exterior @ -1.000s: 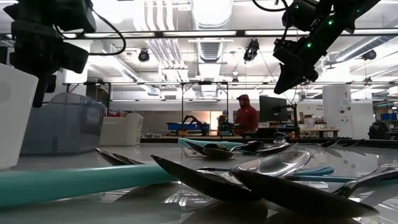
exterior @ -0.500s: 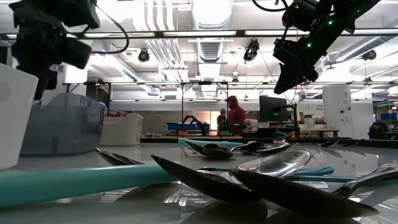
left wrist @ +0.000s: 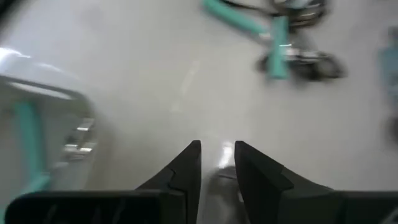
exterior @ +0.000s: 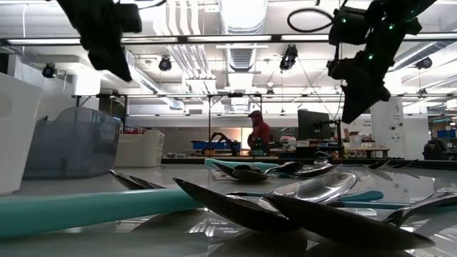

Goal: Sort silverware by color (type)
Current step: Put the green spoon into the gray bin

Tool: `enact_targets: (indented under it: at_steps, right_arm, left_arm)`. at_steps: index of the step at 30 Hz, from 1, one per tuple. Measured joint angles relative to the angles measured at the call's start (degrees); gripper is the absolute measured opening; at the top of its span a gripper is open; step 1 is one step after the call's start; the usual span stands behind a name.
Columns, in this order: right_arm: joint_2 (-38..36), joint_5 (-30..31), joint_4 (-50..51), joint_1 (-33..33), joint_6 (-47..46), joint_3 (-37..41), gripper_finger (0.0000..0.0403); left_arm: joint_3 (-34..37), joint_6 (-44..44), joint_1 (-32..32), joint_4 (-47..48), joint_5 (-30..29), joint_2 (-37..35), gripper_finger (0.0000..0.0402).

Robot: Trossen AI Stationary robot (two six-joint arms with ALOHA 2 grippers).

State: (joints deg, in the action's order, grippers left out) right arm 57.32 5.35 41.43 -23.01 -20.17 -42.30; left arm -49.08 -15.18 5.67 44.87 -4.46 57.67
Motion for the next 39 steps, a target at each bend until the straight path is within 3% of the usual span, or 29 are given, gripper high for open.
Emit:
enact_targets:
  at_steps: [11,32,39]
  right_arm:
    - [1.1,-3.1,2.5,6.2,-8.5,0.2,0.0054]
    - [13.8,-7.5,-0.2,6.3,-6.5,0.2,0.0054]
    - [13.6,-9.7,0.2,8.5,-10.4,0.2,0.0054]
  left_arm:
    - [5.4,7.6,0.0,-15.4,4.6,5.5,0.008]
    - [3.9,7.9,0.0,-17.9,7.1,9.1,0.008]
    - [3.9,11.2,0.0,-17.9,8.5,9.1,0.008]
